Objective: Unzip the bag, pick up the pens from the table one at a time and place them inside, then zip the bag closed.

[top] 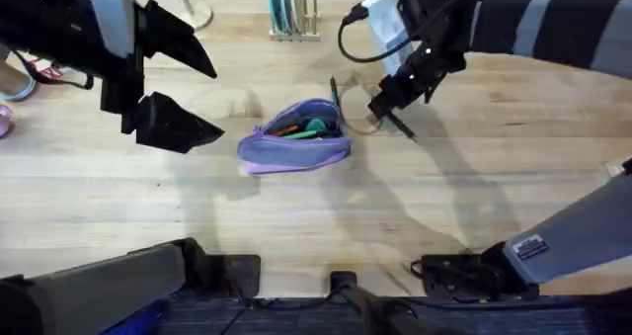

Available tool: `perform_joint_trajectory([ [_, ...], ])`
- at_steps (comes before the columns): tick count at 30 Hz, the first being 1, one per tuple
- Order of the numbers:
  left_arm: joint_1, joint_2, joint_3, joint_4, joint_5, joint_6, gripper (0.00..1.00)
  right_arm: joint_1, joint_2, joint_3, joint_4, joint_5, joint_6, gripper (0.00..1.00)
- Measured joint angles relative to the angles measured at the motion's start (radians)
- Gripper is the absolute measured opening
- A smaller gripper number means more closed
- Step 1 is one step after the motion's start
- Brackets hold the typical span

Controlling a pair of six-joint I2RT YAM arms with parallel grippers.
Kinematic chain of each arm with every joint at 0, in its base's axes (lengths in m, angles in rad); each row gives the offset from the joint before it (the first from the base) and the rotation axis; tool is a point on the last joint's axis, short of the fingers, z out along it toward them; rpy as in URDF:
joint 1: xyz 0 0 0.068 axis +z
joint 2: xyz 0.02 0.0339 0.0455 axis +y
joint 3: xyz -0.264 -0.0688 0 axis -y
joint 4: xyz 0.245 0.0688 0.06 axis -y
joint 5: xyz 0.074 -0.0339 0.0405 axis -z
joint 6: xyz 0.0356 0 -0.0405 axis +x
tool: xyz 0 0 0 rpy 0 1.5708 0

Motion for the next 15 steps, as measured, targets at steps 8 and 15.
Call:
perform_joint_trajectory([
  [8,0.0,0.0,0.0,0.0,0.0,0.0,0.993,0.013,-0.005,-0.003,0.011,0.014,0.012,0.043],
  [15,0.0,0.0,0.0,-0.003,0.0,0.0,0.993,0.013,-0.018,-0.003,-0.001,0.013,0.009,0.036],
])
